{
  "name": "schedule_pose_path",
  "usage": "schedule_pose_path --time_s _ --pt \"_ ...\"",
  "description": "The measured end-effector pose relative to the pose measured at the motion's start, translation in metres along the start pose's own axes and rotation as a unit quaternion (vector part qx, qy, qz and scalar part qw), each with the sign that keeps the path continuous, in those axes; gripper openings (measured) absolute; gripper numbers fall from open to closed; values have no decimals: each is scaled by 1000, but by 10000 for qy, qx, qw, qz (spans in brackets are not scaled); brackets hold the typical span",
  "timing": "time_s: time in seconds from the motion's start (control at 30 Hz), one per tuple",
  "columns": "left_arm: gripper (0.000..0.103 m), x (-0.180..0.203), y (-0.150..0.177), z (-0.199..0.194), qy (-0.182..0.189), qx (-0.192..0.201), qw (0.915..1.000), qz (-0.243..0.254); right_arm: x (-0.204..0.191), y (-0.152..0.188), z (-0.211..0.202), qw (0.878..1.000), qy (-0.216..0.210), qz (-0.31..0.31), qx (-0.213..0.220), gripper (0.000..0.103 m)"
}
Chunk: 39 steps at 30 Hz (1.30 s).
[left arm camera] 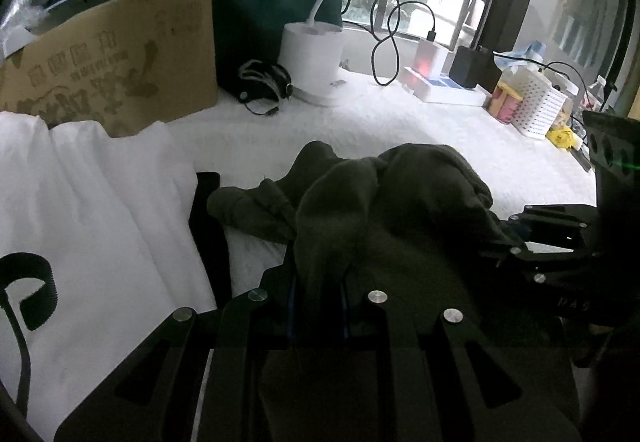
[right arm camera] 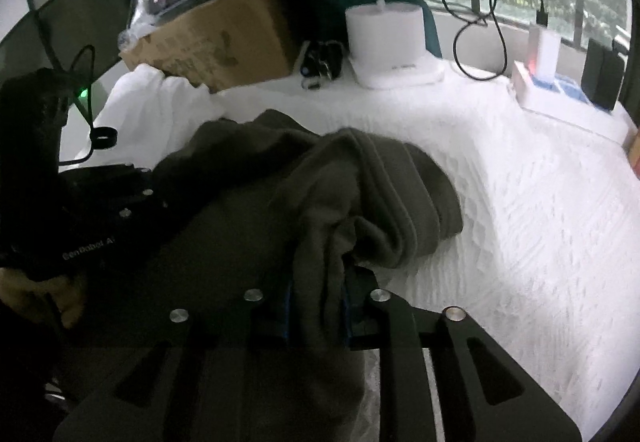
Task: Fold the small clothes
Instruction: 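Lower the held T-shirt onto the table beside the white cloth with both tools, then open both tools and release the T-shirt on the table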
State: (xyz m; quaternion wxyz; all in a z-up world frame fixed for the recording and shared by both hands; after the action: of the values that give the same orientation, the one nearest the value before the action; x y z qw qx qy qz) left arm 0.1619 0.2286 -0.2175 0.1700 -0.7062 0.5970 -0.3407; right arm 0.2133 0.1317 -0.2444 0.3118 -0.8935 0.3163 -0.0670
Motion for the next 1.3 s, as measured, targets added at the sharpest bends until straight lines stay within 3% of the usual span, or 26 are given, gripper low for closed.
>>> schedule_pose_path --time_s 0.3,0.73,0.93,1.0,1.1,1.2,1.3 --pt "18 -6 -14 0 83 2 9999 -105 4 -10 6 9997 -199 72 -81 54" --pt "20 -29 -31 18 71 -62 9998 -184 31 -33 21 9994 135 323 -66 55" --pt "34 -36 -32 23 119 -140 9992 -364 53 -40 24 9972 468 556 168 65" --pt "35 -34 -33 24 60 -147 9994 -311 63 -43 25 9955 682 635 198 78" --pt "41 -32 -33 26 -39 -167 9996 -206 69 -43 27 9954 668 673 132 79" --pt "58 -28 -33 28 -70 -235 9997 -54 72 -42 27 9943 792 700 140 81" --pt "62 -26 -34 26 -238 -187 9995 55 75 -41 24 9932 897 728 141 81"
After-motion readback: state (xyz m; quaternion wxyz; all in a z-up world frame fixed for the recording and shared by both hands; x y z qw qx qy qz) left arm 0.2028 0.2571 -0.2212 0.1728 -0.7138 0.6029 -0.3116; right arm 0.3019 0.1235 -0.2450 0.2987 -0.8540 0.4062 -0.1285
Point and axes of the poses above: each gripper's, at about its wrist camera, not at the fingertips, and z roughly the way its jaws point, x to its right, y to its underside, the point moved 7 cm from there along z, roughly the way its jaws point, and after that the axes turned 11 degrees about y, right-handed, at the moved point
